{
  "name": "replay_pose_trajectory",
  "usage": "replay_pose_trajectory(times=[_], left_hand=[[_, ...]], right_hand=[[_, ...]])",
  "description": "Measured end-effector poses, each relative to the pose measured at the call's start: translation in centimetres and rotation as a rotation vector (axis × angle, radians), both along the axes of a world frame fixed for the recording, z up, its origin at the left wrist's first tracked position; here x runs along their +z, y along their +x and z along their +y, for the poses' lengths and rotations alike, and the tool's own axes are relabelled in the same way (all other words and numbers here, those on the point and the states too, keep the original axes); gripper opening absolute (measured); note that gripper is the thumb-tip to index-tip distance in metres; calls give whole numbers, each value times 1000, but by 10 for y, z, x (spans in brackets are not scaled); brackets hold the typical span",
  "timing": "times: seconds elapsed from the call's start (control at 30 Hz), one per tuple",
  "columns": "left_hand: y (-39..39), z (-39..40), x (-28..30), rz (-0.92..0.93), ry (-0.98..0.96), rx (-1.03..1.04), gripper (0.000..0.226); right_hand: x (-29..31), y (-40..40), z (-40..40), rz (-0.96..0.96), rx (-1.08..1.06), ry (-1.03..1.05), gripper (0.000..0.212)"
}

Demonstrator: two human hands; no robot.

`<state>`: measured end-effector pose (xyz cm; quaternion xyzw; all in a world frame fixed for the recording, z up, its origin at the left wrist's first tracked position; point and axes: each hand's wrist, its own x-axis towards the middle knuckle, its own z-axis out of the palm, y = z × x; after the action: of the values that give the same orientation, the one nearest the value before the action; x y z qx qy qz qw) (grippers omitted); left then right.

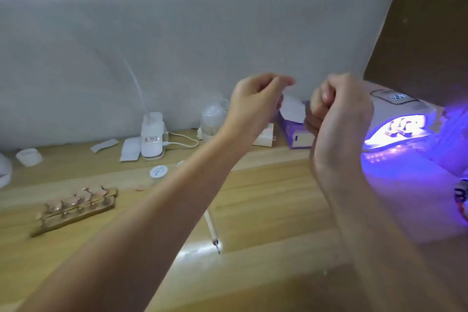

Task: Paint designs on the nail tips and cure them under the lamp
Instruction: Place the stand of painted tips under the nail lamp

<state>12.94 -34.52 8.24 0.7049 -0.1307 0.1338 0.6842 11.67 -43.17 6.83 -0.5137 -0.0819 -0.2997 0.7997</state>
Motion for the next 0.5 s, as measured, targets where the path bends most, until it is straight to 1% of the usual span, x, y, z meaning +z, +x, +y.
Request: replay_pose_trajectory(times=[0.07, 0.1, 0.17, 0.23, 0.3, 0.4, 0.43, 0.5], left_hand=[[-7, 31, 1, -130, 19, 117, 21], [-10, 49, 1, -201, 18, 176, 22], [-20, 92, -6, -314, 106, 269, 24], [-31, 129, -18, -374, 227, 364, 23], [-40, 165, -34, -369, 304, 458, 22], [-58, 205, -59, -380, 383, 562, 17], [-64, 214, -67, -392, 413, 579, 16], [-74, 226, -83, -422, 464, 578, 22]], right_hand=[[-10, 0, 16, 48, 65, -163, 26], [-17, 0, 24, 67, 93, -280, 26], [-32, -1, 38, 77, 133, -508, 32], [-47, -3, 50, 35, 152, -657, 37], [-60, -4, 59, 23, 141, -761, 40], [-79, -2, 67, 80, 158, -832, 45], [-86, -1, 69, 109, 162, -858, 46], [-97, 0, 73, 161, 155, -900, 46]])
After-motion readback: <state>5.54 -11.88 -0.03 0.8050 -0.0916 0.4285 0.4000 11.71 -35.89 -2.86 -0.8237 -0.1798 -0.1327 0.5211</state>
